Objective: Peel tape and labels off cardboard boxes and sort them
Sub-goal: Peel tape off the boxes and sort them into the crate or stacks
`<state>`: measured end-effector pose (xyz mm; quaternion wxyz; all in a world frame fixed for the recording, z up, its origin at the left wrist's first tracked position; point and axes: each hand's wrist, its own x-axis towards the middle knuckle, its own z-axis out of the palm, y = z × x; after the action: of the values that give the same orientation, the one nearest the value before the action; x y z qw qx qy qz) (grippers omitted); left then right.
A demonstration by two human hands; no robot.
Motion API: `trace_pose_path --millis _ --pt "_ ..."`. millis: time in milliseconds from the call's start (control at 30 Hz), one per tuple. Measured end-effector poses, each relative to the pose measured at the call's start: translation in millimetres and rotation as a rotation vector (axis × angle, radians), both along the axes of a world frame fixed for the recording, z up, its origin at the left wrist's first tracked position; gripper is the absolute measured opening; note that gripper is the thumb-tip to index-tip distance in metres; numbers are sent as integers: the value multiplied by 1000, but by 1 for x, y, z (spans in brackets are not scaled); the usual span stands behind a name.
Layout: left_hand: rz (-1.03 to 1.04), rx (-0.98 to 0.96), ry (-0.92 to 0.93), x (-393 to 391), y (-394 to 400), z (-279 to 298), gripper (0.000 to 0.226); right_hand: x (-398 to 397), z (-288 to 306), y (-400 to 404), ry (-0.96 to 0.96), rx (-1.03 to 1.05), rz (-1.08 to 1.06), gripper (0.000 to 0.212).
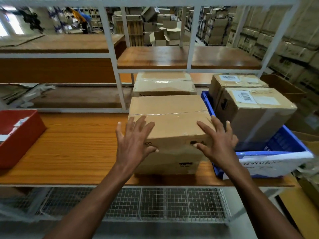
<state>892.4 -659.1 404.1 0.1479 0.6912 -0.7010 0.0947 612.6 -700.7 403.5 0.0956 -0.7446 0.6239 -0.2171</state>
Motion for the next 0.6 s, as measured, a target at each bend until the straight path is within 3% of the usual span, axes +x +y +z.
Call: trace_pose_path --millis 100,200,467,600 --pt "122 -80 330 0 15 -22 124 -11 -18 6 -394 20 -36 86" --pt "59 -143 586 -5 16 -27 129 -6 -26 8 -469 -28 15 88" --pt "-17 -406 720 8 -7 43 111 6 46 -18 -625 -195 1 78" --pt "6 -261 633 16 -25 86 78 12 85 -36 -554 -169 -18 59"
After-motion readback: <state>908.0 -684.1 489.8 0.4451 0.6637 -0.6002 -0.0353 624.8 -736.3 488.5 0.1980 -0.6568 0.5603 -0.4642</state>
